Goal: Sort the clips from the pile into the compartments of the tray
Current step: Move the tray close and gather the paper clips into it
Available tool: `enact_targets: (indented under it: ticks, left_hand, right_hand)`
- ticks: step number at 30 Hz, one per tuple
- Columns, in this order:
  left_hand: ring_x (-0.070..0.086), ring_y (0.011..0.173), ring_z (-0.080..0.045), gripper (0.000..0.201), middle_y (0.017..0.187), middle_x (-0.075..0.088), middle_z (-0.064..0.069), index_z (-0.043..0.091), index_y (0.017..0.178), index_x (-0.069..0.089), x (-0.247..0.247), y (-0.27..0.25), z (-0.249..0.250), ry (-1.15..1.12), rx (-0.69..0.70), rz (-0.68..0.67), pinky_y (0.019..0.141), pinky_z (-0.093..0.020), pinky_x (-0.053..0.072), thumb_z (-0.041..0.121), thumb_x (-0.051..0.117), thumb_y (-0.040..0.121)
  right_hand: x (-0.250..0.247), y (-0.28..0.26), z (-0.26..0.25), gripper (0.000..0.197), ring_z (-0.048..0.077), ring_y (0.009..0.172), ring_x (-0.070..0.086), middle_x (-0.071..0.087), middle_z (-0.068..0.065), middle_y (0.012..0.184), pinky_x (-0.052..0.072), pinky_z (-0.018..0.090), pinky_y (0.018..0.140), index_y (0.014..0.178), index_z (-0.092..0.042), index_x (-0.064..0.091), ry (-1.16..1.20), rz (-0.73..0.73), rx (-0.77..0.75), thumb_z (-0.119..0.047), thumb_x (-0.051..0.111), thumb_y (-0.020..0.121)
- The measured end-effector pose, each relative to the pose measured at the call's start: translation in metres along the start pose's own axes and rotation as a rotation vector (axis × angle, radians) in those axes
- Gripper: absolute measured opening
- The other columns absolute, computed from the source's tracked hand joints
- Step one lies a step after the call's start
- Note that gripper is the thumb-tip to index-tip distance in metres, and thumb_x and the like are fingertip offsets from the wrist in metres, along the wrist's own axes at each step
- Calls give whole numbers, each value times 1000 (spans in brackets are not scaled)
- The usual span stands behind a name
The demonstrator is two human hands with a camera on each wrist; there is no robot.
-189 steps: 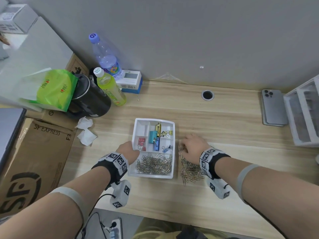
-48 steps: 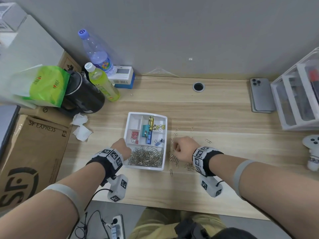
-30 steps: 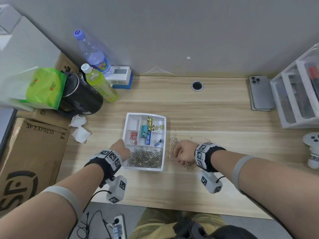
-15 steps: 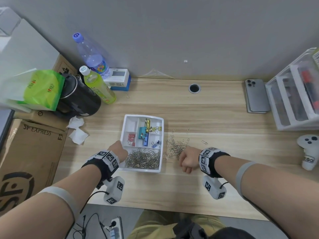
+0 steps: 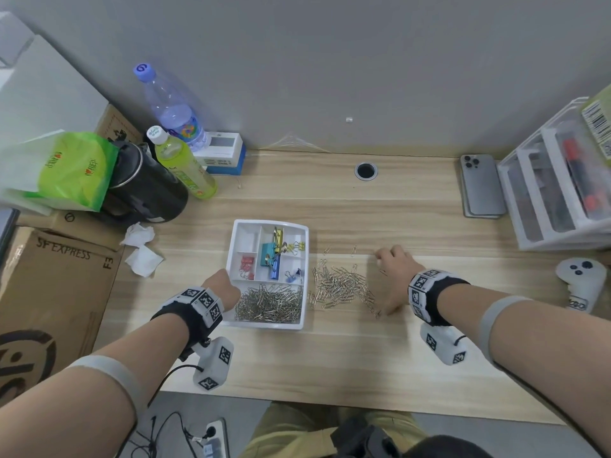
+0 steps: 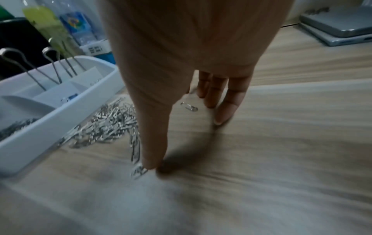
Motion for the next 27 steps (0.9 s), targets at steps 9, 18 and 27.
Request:
enact_targets:
  ticks: [9, 18, 27]
  left_hand:
    - [49, 68, -15, 33, 81, 49, -3, 0, 125, 46, 2, 1, 0, 14, 4, 14, 53, -25, 38, 3, 46, 93]
    - [54, 83, -21, 36, 94, 53, -6, 2, 128, 44, 5, 4, 1, 26, 27, 6, 59, -26, 39, 6, 46, 92]
    - [59, 90, -25, 26, 99, 57, -9, 4, 115, 48, 8, 8, -2, -15, 63, -14, 69, -32, 46, 10, 49, 89]
  right_hand:
    - [13, -5, -22, 74, 22, 106, 54, 53, 4, 125, 43, 26, 87, 130, -14, 45, 154, 30, -159, -20, 83, 67]
    - [18, 7, -54, 69, 24, 110, 56, 52, 3, 116, 45, 30, 91, 133, -15, 44, 241, 95, -194, -25, 80, 76]
    - [23, 8, -82, 120, 22, 114, 36, 31, 2, 130, 46, 38, 100, 147, -33, 23, 100, 116, -273, -44, 91, 49]
Point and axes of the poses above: each hand's wrist, its own y-axis towards the middle knuckle, its own x-axis out of the palm, z = x × y, the point moved 6 cm from there along y, towards the middle knuckle
